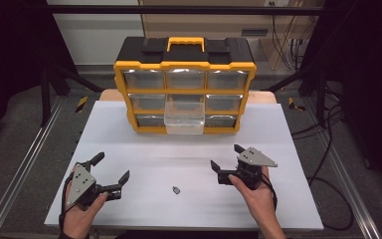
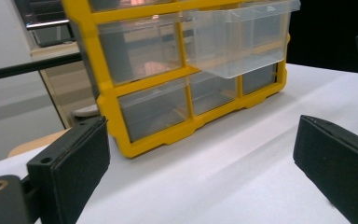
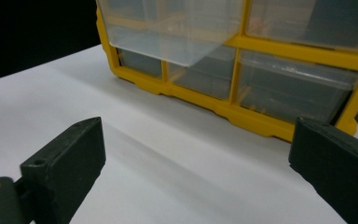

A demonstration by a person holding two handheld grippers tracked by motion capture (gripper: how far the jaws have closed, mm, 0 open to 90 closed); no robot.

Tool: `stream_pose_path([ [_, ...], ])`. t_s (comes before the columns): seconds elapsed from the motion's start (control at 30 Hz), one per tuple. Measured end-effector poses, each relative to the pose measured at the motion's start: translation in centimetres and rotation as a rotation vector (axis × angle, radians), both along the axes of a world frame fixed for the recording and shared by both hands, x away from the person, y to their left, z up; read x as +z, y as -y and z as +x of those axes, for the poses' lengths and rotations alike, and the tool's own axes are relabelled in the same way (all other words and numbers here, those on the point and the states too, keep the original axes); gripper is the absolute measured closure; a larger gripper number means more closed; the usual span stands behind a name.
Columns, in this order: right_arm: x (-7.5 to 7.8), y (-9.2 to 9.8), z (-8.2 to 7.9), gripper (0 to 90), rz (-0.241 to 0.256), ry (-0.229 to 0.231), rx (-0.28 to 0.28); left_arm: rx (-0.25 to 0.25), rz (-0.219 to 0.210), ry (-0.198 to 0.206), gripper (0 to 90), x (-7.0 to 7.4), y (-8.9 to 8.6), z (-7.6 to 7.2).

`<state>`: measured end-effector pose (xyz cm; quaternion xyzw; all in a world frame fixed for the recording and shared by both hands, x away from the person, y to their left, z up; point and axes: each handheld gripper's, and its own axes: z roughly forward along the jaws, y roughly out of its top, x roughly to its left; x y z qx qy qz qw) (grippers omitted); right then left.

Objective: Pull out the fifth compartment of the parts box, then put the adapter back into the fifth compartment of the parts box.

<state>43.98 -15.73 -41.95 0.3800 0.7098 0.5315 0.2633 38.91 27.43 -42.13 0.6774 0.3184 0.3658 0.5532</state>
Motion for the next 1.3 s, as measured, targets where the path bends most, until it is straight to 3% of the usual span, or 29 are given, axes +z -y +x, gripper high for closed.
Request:
stream_pose_path([
  [0.27, 1.5, -3.3, -0.4, 6.9, -0.045, 0.046, 0.041, 0.04, -0.048, -0.016, 3.5, -0.3, -1.5, 0.3],
  [0.33, 1.5, -4.5, -0.2, 10.9, -0.065, 0.009, 0.088, 0.045, -0.068, -0.018, 3.5, -0.3, -1.6, 0.4],
  [0.4, 1.2, -6.0, 0.2, 9.7, -0.124, -0.04, 0.136, 0.049, -0.076, -0.004, 3.6, -0.2, -1.5, 0.3],
  [0.53, 0.1, -8.5, 0.6, 9.3, -0.207, -0.121, 0.193, 0.037, -0.048, -0.008, 3.5, -0.4, -1.2, 0.2],
  [0.6, -0.2, -8.9, 0.6, 8.4, -0.24, -0.168, 0.221, 0.034, -0.057, -0.007, 3.5, -0.4, -1.1, 0.2],
  [0.8, -0.5, -9.0, 0.1, 8.2, -0.253, -0.195, 0.201, 0.027, -0.047, -0.01, 3.5, -0.3, -0.8, 0.4],
  [0.93, -0.8, -9.4, 0.1, 7.6, -0.252, -0.211, 0.171, 0.03, -0.062, -0.014, 3.5, -0.4, -1.0, 0.5],
  [1.07, -1.0, -10.2, -0.4, 7.7, -0.261, -0.222, 0.184, 0.03, -0.081, -0.022, 3.5, -0.5, -1.2, 0.7],
  [1.3, -1.9, -11.3, -0.5, 8.5, -0.296, -0.304, 0.228, 0.048, -0.087, -0.017, 3.3, -0.6, -1.4, 1.0],
])
